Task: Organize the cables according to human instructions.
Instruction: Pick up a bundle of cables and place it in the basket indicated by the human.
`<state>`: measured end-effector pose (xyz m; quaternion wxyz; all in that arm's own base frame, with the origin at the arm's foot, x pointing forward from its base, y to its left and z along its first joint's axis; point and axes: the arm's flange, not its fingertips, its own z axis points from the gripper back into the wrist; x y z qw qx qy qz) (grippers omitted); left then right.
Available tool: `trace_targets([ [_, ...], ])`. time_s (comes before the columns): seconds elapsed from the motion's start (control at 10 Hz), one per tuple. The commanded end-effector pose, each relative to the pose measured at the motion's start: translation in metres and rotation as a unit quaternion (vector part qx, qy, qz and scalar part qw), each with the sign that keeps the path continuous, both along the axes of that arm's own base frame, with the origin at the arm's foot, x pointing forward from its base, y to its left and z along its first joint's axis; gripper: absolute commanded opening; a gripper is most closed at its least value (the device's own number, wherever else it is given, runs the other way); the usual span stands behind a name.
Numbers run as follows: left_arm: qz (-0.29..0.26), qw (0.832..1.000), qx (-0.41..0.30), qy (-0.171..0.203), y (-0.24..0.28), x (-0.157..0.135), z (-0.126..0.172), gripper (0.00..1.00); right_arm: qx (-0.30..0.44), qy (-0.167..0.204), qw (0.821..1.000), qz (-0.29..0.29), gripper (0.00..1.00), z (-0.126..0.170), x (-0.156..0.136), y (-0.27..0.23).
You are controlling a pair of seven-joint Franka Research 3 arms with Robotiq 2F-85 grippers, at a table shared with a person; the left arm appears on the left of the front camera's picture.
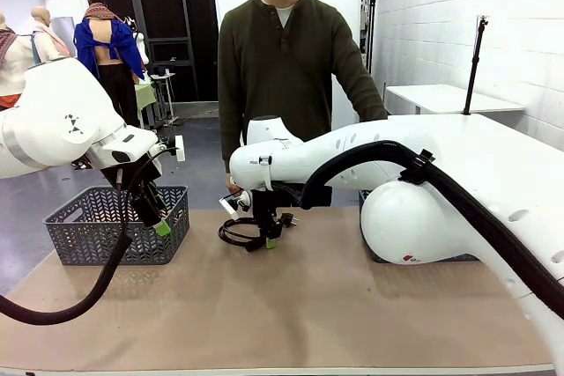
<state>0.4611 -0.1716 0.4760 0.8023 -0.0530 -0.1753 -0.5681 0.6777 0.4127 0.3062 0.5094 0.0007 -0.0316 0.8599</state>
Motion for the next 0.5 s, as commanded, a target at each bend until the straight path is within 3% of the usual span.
trace_targets([
  [0.0, 0.002, 1.000, 0.001, -0.001, 0.0002, -0.0005, 0.0007, 1.00, -0.013, 0.006, 1.000, -0.007, 0.00, 0.0019, 0.0113, 0.0090],
  [0.4, 0.002, 1.000, 0.001, -0.001, 0.0002, -0.0005, 0.0007, 1.00, -0.014, 0.015, 1.000, -0.006, 0.00, 0.0109, 0.0084, 0.0103],
])
